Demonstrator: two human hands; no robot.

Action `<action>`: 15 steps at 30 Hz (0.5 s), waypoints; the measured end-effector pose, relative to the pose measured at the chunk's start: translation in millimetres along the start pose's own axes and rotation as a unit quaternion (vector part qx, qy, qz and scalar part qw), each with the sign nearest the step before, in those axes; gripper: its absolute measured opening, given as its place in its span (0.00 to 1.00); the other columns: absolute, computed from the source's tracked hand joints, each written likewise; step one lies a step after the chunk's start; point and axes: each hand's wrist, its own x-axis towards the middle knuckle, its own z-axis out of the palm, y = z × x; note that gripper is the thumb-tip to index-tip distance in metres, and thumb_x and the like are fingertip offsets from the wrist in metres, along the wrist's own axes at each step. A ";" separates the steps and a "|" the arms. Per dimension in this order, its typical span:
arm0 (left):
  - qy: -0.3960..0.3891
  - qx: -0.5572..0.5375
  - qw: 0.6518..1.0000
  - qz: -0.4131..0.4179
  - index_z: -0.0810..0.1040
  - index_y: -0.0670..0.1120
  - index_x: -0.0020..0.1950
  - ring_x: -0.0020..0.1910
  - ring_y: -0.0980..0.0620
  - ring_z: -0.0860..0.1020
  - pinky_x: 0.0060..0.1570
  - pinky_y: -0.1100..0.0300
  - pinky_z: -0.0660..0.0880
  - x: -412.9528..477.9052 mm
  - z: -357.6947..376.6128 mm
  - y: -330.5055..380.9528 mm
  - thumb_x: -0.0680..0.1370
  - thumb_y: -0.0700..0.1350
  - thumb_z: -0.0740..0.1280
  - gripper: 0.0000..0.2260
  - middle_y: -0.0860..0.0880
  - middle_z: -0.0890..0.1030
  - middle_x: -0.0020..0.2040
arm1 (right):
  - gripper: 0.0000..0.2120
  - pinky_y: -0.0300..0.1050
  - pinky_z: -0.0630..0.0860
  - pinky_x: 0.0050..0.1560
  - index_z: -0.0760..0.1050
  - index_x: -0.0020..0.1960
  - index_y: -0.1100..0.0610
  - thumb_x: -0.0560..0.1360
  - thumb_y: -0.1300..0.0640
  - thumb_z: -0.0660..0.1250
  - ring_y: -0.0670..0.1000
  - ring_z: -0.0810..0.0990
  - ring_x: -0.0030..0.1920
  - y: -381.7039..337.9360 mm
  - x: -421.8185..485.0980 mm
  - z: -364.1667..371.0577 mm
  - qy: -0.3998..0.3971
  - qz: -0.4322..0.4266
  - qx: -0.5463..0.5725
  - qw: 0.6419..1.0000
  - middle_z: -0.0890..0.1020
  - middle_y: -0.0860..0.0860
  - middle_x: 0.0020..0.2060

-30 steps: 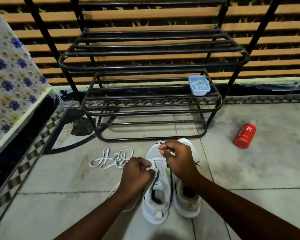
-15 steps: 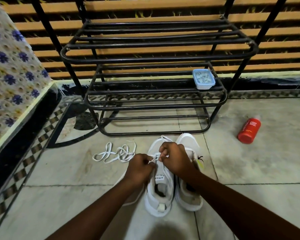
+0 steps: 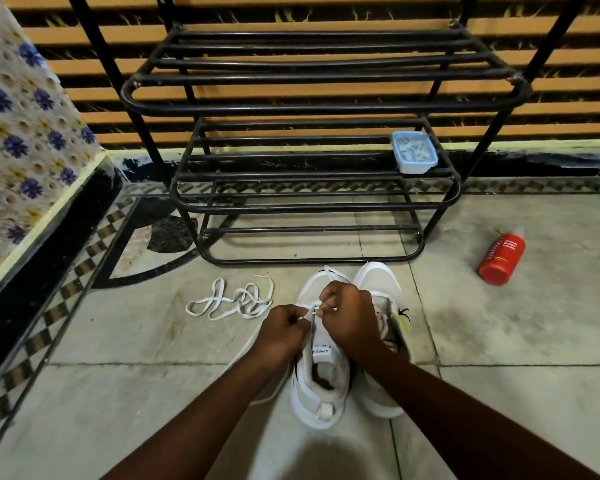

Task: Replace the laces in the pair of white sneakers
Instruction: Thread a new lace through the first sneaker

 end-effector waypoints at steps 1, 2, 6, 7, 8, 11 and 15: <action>-0.009 -0.007 1.000 -0.004 0.83 0.38 0.47 0.35 0.47 0.74 0.31 0.60 0.69 0.3 -0.4 0.5 0.80 0.34 0.64 0.08 0.42 0.78 0.37 | 0.09 0.50 0.78 0.50 0.80 0.46 0.55 0.70 0.65 0.65 0.55 0.83 0.46 0.0 -0.2 -0.2 -0.005 -0.012 -0.002 1.000 0.85 0.50 0.37; -0.017 -0.012 1.000 -0.006 0.83 0.37 0.47 0.36 0.47 0.74 0.33 0.60 0.69 0.8 -1.3 0.5 0.80 0.34 0.64 0.08 0.42 0.78 0.37 | 0.09 0.51 0.78 0.50 0.80 0.46 0.55 0.70 0.66 0.65 0.56 0.83 0.46 0.3 -0.4 0.7 -0.010 -0.026 -0.007 1.000 0.85 0.51 0.38; -0.018 -0.016 0.999 -0.023 0.83 0.38 0.46 0.36 0.47 0.75 0.34 0.59 0.70 3.1 -0.2 -0.6 0.80 0.35 0.64 0.08 0.43 0.78 0.36 | 0.10 0.51 0.77 0.48 0.79 0.48 0.53 0.71 0.63 0.63 0.58 0.81 0.48 2.0 -1.0 5.3 0.000 -0.049 -0.061 0.997 0.83 0.53 0.41; -0.010 -0.021 0.999 -0.035 0.82 0.37 0.46 0.35 0.47 0.75 0.34 0.58 0.70 4.8 0.1 -1.0 0.80 0.36 0.64 0.08 0.42 0.78 0.36 | 0.09 0.51 0.77 0.48 0.79 0.48 0.52 0.71 0.62 0.64 0.57 0.81 0.48 2.9 -1.0 7.0 0.006 -0.041 -0.064 0.997 0.84 0.52 0.41; -0.001 -0.030 0.998 -0.046 0.82 0.37 0.46 0.33 0.47 0.75 0.34 0.58 0.70 7.2 0.1 -1.1 0.81 0.37 0.63 0.08 0.42 0.78 0.36 | 0.08 0.51 0.78 0.47 0.78 0.48 0.52 0.71 0.61 0.64 0.57 0.81 0.48 3.1 -1.3 8.5 0.011 -0.032 -0.068 0.997 0.84 0.52 0.41; 0.013 -0.015 0.999 -0.049 0.79 0.42 0.46 0.32 0.47 0.75 0.37 0.55 0.71 15.2 2.5 -1.5 0.81 0.38 0.63 0.07 0.44 0.78 0.35 | 0.06 0.51 0.78 0.46 0.77 0.48 0.52 0.72 0.58 0.67 0.59 0.80 0.47 3.4 -2.0 12.6 0.003 -0.032 -0.113 0.993 0.82 0.53 0.42; 0.016 0.049 0.998 -0.023 0.76 0.47 0.43 0.33 0.45 0.76 0.37 0.53 0.73 21.0 7.3 3.6 0.78 0.35 0.59 0.10 0.47 0.78 0.35 | 0.10 0.52 0.77 0.46 0.73 0.51 0.52 0.71 0.59 0.65 0.61 0.79 0.48 -0.6 0.2 12.6 -0.012 -0.079 -0.166 0.983 0.80 0.54 0.44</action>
